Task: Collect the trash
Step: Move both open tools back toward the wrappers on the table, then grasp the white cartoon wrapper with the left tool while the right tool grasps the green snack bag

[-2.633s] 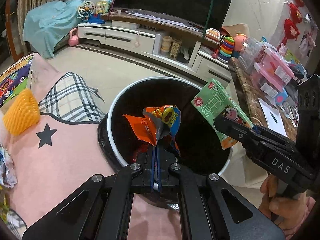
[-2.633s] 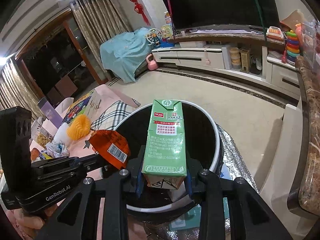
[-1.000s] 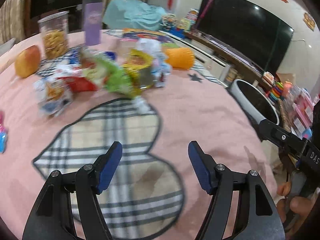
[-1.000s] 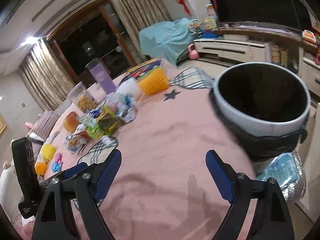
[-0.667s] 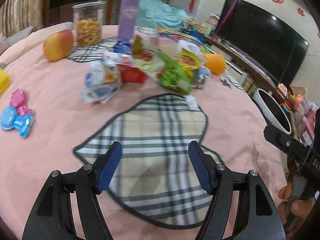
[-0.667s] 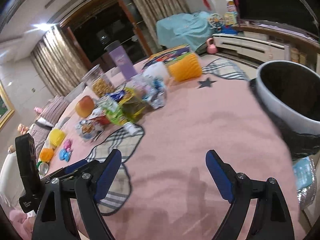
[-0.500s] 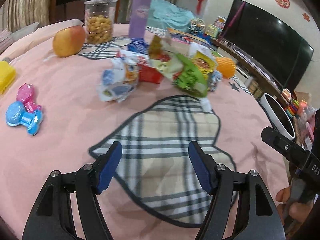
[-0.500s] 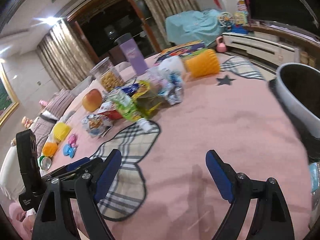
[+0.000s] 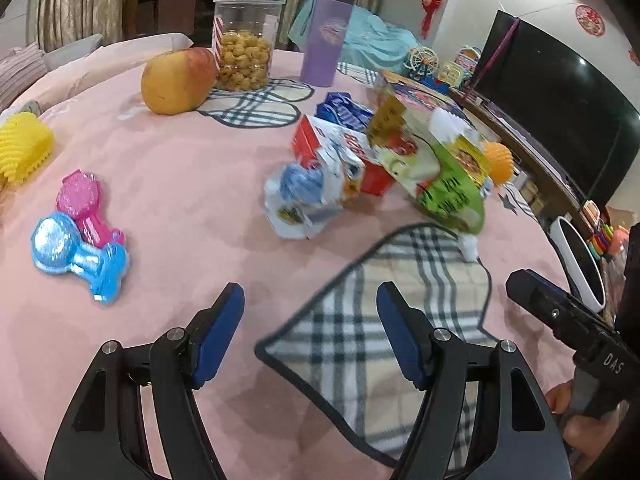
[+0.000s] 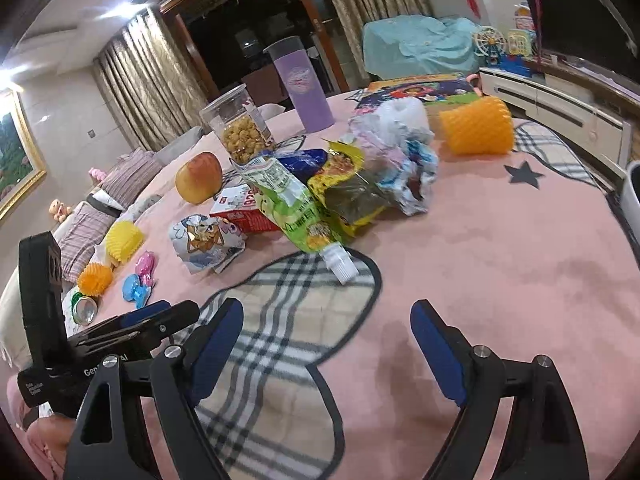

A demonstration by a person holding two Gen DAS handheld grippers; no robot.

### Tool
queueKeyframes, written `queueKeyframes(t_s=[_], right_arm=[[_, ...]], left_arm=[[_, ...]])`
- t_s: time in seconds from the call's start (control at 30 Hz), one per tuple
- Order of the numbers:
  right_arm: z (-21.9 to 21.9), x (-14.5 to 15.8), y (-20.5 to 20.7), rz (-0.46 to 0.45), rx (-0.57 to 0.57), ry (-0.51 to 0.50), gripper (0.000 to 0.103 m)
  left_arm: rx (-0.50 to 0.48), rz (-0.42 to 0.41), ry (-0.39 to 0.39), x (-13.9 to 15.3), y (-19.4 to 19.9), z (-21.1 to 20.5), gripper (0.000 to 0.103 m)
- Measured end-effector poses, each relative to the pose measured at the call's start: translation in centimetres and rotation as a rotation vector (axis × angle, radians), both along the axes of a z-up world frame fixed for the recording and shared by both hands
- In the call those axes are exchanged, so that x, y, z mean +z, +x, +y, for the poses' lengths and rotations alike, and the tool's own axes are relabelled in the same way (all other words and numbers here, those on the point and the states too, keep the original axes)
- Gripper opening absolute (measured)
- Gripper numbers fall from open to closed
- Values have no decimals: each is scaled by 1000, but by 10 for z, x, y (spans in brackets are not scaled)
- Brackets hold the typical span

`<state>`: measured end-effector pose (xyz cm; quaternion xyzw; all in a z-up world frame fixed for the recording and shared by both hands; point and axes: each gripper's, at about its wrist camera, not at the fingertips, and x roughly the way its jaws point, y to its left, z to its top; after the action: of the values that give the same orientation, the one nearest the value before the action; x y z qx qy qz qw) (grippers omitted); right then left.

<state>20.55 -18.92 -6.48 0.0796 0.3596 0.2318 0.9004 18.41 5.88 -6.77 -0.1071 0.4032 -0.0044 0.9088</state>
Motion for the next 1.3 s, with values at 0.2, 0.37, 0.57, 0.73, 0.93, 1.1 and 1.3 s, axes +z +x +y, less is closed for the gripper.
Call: queueKeyframes(t_s=[0.2,0.37,0.57,0.73,0.93,1.1,1.3], right_arm=[[14,-6,23,26,19,-49,71],[25,-9,40,41,33,-80,60],[33,-12,50,60,60,-105,21],[18,-9,31,64,66,-73,20],[-27,0,-18,68,33,-29,19],[-74,-5,-54,94,-41,-21,18],[-91,-16,-54,137,-77,7,27]], left_arm=[[3,3,8,2,19,7,70],[6,-13,25,8,34,9,75],[-22,3,48,2,54,4,75],[-60,13,46,-2,56,-1,40],[-77,-20,45,3,47,-6,19],[-138,-22,2,4,24,-25,19],[-268,3,-52,0,-9,-68,19]])
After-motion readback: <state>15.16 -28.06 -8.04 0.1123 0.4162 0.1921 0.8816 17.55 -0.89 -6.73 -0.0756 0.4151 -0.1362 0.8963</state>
